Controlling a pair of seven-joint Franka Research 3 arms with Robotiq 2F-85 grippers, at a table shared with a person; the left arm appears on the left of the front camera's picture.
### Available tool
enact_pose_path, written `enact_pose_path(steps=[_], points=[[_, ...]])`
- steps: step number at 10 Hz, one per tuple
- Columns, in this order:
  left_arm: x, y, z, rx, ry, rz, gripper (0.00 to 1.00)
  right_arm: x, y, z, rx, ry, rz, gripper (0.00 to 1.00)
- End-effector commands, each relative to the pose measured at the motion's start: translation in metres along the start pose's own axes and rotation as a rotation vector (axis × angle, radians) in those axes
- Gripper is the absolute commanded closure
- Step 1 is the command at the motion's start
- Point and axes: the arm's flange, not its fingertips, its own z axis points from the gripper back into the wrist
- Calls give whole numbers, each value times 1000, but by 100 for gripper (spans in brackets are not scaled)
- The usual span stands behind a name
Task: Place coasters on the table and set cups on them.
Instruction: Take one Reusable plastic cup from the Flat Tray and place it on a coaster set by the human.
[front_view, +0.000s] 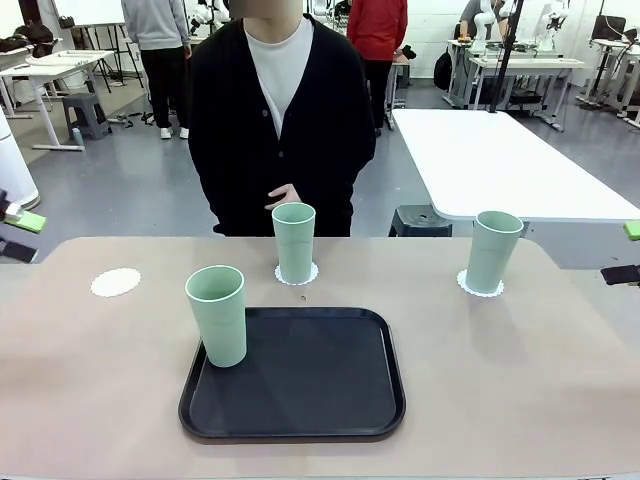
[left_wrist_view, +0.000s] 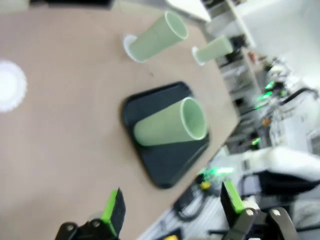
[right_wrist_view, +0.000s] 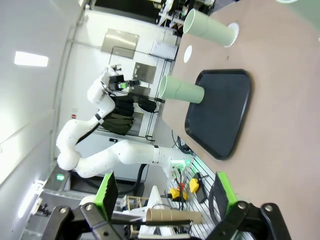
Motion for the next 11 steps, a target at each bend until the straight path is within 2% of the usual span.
enact_pose_path(steps=[1,3,5,6,8,9,11], points=[[54,4,-10,178,140,-287,0,-1,0,1,2,-1,6,0],[89,-26,-37,202,314,-551,0,-1,0,1,2,-1,6,0],[98,-47,-66,208,432,-711,0,-1,0,1,2,-1,6,0],[91,-60,-79,210,454,-813,0,-1,0,1,2,-1,6,0],[71,-74,-102,250,429,-955,0,-1,0,1,2,-1,6,0],[60,-75,-112,254,465,-998,0,-1,0,1,2,-1,6,0],[54,-71,-126,348,498,-1077,0,-1,0,1,2,-1,6,0]])
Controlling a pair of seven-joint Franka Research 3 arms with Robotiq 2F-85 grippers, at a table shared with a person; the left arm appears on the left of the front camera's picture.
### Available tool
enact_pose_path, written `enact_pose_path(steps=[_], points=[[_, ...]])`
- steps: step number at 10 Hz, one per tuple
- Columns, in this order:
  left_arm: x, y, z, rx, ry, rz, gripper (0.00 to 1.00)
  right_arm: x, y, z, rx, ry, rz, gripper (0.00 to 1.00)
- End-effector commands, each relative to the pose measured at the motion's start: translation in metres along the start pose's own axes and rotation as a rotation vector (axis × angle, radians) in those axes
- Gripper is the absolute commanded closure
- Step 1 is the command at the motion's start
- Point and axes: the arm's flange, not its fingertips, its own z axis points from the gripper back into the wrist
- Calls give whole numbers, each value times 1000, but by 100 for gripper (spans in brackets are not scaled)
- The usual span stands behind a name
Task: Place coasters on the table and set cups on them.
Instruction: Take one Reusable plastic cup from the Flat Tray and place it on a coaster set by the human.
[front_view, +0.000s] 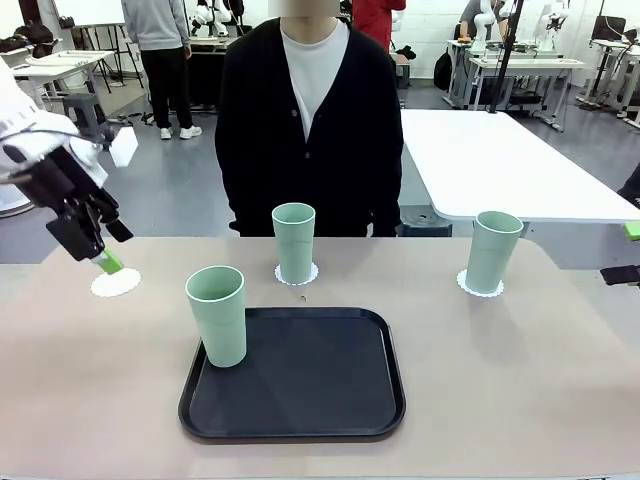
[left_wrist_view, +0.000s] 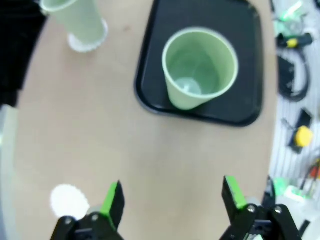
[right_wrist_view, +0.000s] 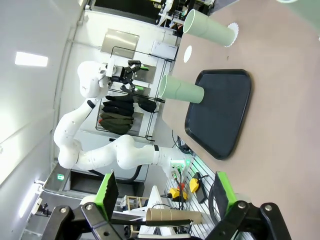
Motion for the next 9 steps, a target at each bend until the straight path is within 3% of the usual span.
enact_pose_path(steps=[1,2,3,6,7,9], points=[[-5,-1,-9,73,25,-30,0,-1,0,1,2,-1,6,0],[-5,0,-4,100,-22,70,0,-1,0,1,2,-1,6,0],[-1,-2,-7,31,16,-15,0,-1,0,1,2,-1,6,0],[-3,0,-8,53,6,3,0,-1,0,1,2,-1,6,0],[-23,8,-15,-55,-185,-158,0,-1,0,1,2,-1,6,0],[-60,12,-37,-29,-557,-237,0,-1,0,1,2,-1,6,0]])
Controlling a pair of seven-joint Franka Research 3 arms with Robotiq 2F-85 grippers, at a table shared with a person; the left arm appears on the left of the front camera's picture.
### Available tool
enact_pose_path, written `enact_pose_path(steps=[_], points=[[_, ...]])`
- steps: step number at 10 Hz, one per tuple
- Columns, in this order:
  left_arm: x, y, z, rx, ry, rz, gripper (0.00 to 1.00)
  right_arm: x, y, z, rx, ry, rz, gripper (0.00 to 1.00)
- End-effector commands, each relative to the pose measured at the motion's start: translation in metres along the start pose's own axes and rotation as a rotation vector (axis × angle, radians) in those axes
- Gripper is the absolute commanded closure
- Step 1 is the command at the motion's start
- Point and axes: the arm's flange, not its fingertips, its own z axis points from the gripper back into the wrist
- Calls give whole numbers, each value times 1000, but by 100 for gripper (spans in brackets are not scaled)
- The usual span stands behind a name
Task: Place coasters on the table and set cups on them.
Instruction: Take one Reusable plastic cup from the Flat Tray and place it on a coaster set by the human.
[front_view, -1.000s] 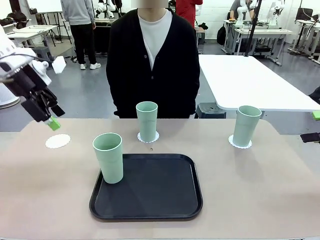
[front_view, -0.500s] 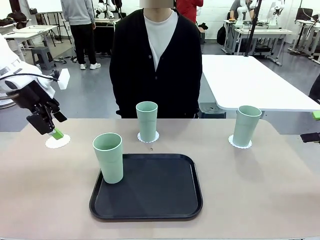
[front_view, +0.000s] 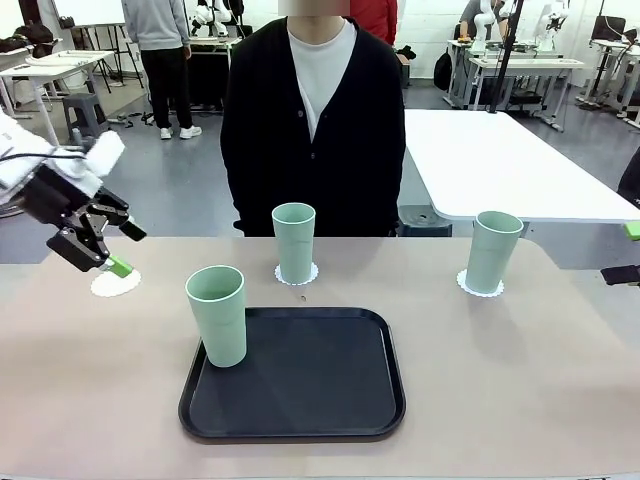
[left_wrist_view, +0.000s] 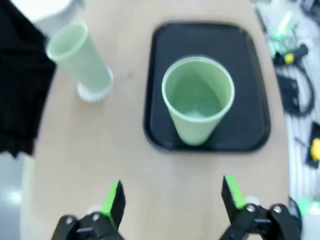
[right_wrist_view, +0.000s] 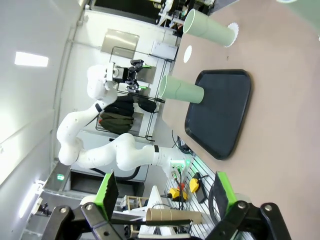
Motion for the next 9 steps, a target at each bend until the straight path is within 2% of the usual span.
enact_pose_path(steps=[1,3,4,6,9], points=[[-51,0,-17,-52,-362,-72,0,-1,0,1,3,0,7,0],[-78,-8,-28,16,-509,-66,0,-1,0,1,3,0,7,0],[-86,-11,-38,20,-543,-62,0,-1,0,1,3,0,7,0],[-103,-8,-59,-98,-520,82,0,-1,0,1,3,0,7,0],[-110,-3,-86,-119,-550,79,0,-1,0,1,3,0,7,0]])
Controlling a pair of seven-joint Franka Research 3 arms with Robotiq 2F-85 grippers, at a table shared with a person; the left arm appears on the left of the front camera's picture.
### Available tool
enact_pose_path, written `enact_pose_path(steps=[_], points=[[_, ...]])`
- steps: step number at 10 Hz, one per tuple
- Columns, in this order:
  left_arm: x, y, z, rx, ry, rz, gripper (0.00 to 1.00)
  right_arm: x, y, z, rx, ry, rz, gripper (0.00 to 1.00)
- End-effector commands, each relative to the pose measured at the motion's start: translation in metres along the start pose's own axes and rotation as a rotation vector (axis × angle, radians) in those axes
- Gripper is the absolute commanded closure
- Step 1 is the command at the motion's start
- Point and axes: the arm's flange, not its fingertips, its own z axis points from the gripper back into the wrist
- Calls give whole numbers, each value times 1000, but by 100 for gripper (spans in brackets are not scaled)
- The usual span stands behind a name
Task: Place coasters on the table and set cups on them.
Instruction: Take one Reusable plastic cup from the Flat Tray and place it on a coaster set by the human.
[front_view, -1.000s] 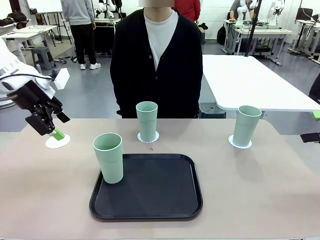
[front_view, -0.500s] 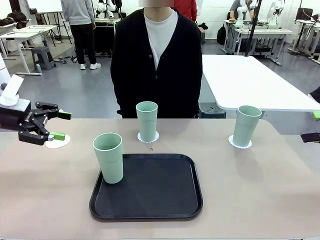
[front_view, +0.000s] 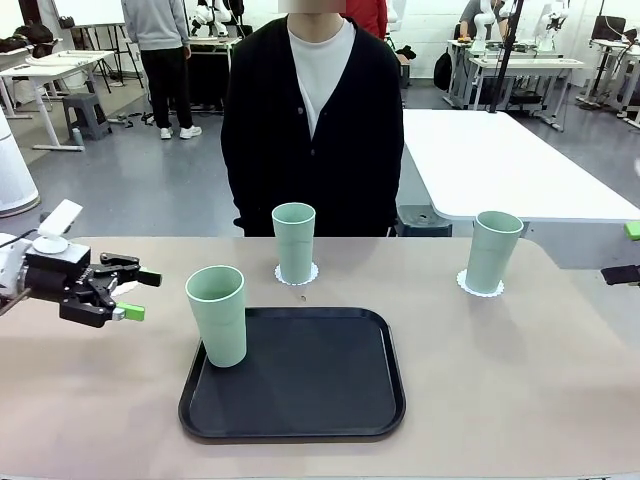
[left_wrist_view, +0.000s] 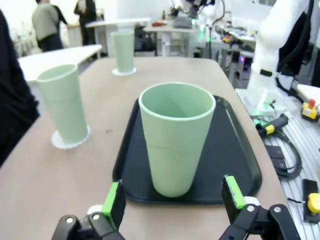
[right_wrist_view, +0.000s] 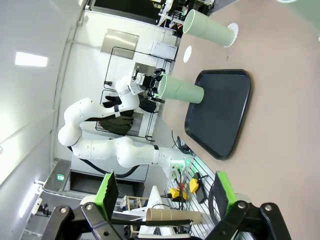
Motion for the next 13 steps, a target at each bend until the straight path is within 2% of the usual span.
enact_pose_path(steps=[1,2,3,4,7,8,9,13], points=[[4,10,-2,-21,-52,-35,0,0,0,0,3,0,7,0],[7,6,-5,-3,-51,-44,0,0,0,0,3,0,7,0],[19,5,-8,25,36,6,0,0,0,0,3,0,7,0],[3,8,-5,-23,-12,-10,0,0,0,0,3,0,7,0],[7,9,-6,-20,1,-8,0,0,0,0,3,0,7,0],[3,9,-13,-98,-39,-67,0,0,0,0,3,0,7,0],[-5,10,-20,-117,-65,-99,0,0,0,0,3,0,7,0],[-25,19,-34,-122,-96,-148,0,0,0,0,3,0,7,0]])
